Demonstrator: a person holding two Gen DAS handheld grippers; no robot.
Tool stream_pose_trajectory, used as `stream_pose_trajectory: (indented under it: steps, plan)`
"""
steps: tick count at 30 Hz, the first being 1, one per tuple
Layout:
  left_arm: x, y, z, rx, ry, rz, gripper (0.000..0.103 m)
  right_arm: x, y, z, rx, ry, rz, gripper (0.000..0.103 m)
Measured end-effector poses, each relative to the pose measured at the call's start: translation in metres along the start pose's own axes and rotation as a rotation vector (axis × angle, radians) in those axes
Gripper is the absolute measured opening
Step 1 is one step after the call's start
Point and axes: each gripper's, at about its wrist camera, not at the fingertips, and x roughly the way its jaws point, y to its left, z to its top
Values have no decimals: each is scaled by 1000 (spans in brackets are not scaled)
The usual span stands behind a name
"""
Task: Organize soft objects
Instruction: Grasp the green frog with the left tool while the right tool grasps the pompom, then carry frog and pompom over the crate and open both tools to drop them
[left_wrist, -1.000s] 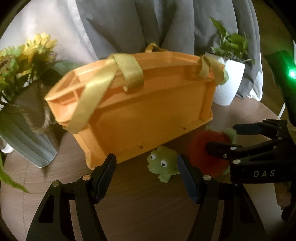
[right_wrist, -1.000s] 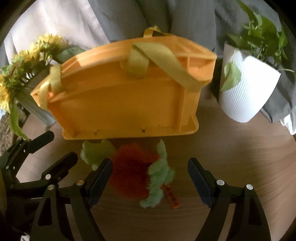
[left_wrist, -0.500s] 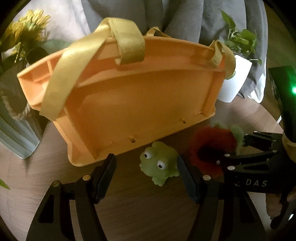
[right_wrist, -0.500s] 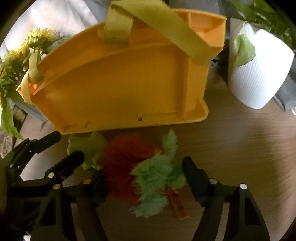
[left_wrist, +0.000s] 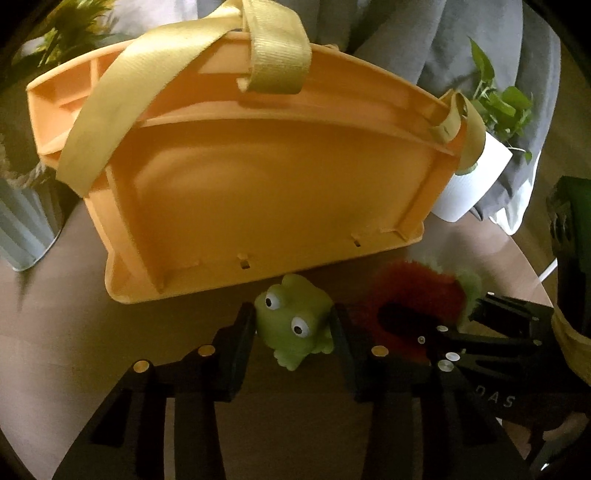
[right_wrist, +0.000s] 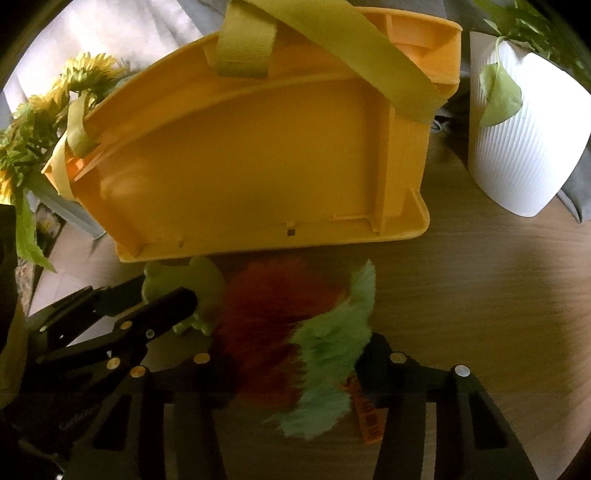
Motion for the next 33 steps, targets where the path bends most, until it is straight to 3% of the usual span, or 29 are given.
stream_pose_trajectory:
  steps: [18, 33]
  plan:
    - [-47, -14, -12, -27, -76, 77, 33, -34, 0, -7, 9, -28, 26, 45]
    - [-117, -31, -11, -51, -203, 111, 33, -97, 17, -4, -17, -159, 64, 45]
